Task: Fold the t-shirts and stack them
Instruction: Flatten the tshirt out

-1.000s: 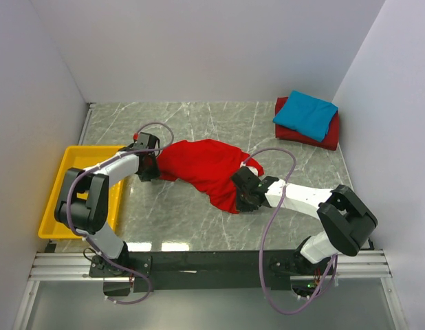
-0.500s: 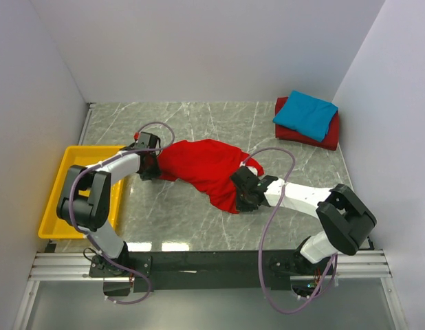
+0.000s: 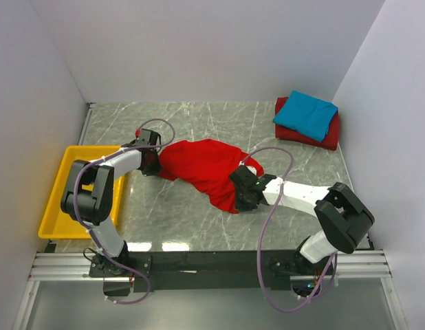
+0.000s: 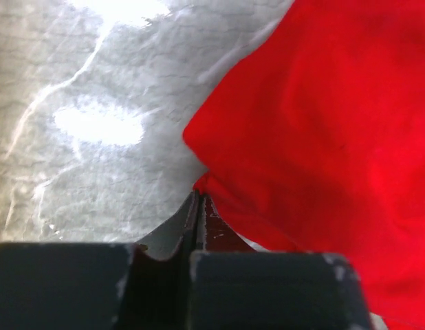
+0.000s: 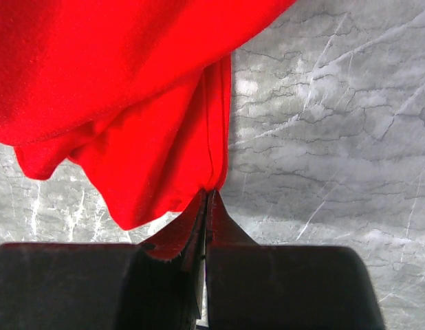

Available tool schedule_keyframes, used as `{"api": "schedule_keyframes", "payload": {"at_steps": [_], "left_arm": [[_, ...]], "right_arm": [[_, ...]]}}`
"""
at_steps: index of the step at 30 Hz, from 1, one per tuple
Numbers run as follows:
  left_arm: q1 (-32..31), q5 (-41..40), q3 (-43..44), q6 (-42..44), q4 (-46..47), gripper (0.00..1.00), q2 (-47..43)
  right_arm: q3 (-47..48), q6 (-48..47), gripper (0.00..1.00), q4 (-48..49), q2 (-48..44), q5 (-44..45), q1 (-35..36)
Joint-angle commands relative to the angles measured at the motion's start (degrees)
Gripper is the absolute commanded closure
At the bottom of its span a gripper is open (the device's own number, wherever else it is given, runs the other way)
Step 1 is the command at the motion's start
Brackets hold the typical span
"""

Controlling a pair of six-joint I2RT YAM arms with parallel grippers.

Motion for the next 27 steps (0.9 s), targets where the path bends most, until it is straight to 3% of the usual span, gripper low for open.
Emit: {"api": "schedule_keyframes", "payload": {"at_steps": [1, 7, 11, 16, 23, 27], "left_arm": [[0.2, 2.3, 1.0, -0.2, 0.7, 1.00, 1.8], [3.8, 3.5, 3.1, -1.0, -1.2, 1.00, -3.3], [9.4, 6.4, 10.9, -1.6, -4.0, 1.00, -7.6], [12.2, 8.8, 21.7, -3.0, -7.0, 1.00, -11.3], [15.3, 8.7, 34.9, -7.7, -8.1, 1.00, -17.8], [16.0, 6.6, 36.8, -8.6, -7.8, 1.00, -22.7]], "right_arm": [[1.3, -0.2, 1.00, -1.7, 0.3, 1.3, 0.4], [4.3, -0.3, 1.00, -6.5, -5.8, 2.7, -2.1], [9.7, -3.6, 1.00, -12.4, -10.7, 4.0, -7.9], [21.8, -8.6, 1.00, -18.7, -15.2, 6.0, -18.2], [43.7, -13.6, 1.00, -28.1, -16.9, 12.8, -21.7], [47.9, -13.1, 1.00, -29.5, -20.9, 17.3, -22.2]]}}
